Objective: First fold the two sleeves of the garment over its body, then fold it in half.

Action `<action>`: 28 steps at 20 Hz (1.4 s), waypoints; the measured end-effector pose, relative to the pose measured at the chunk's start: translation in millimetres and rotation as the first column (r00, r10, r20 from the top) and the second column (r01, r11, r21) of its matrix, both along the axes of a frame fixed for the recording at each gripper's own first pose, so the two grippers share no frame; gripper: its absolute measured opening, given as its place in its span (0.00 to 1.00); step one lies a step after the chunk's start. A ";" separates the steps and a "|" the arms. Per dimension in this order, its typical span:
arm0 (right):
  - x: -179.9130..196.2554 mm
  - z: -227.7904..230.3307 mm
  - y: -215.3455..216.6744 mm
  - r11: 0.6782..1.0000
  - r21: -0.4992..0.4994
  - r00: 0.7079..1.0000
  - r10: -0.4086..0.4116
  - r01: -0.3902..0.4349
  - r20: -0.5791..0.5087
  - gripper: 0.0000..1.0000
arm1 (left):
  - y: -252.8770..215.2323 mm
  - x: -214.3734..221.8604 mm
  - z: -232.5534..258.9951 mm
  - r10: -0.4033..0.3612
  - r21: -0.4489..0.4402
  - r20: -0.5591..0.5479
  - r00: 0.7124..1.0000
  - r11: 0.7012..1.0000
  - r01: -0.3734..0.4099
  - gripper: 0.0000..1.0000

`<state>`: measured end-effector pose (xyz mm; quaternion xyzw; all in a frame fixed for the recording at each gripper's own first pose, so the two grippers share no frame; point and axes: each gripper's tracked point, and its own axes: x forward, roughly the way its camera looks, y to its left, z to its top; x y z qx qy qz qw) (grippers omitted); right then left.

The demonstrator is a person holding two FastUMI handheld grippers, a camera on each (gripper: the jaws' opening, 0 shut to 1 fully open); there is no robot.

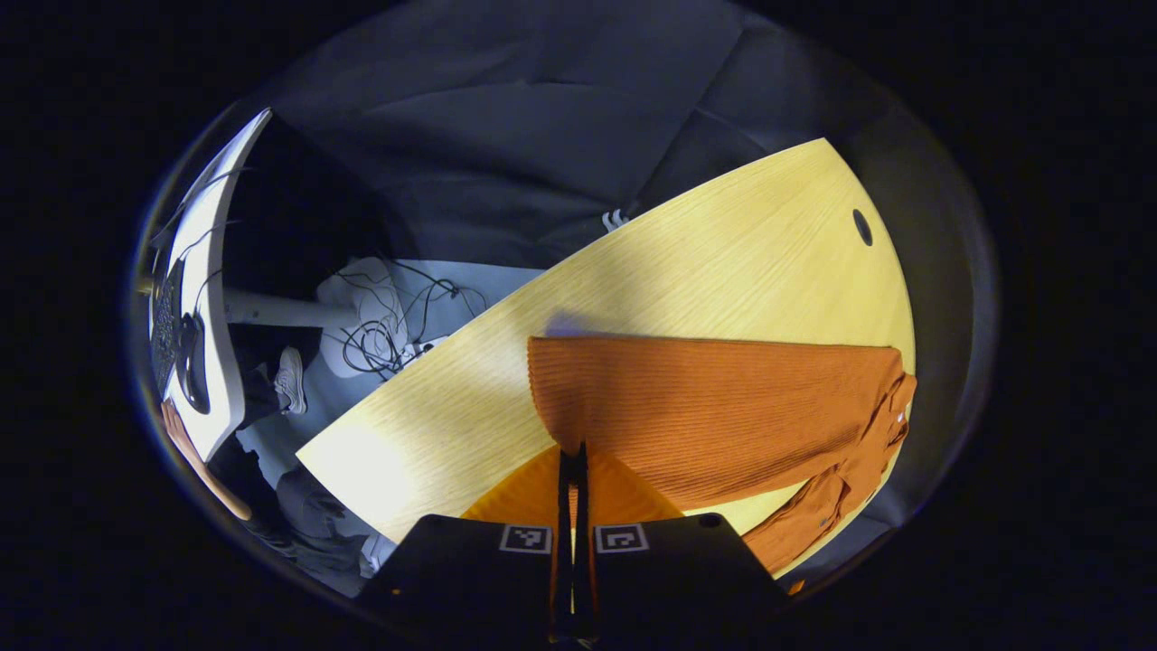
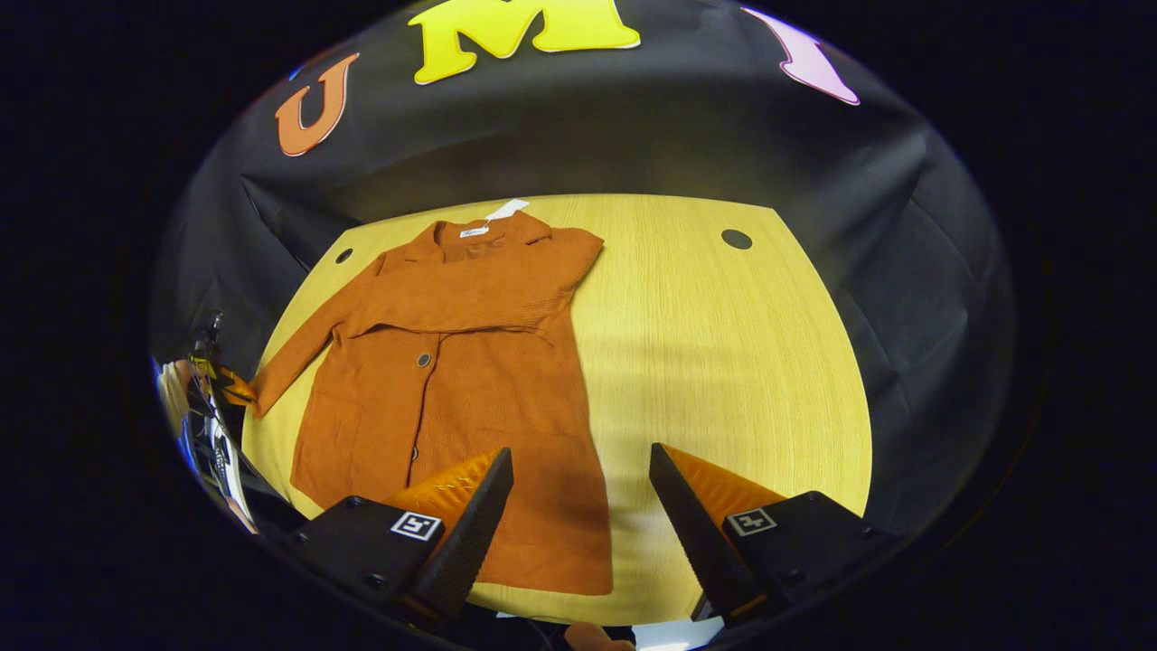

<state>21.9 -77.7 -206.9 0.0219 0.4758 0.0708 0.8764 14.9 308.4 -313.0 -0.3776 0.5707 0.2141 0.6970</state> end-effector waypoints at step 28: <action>-39.5 -25.2 -163.3 0.941 0.225 0.965 -0.262 0.251 0.019 0.98 | -433.0 227.0 153.9 -0.676 0.298 0.275 0.683 0.736 0.608 0.03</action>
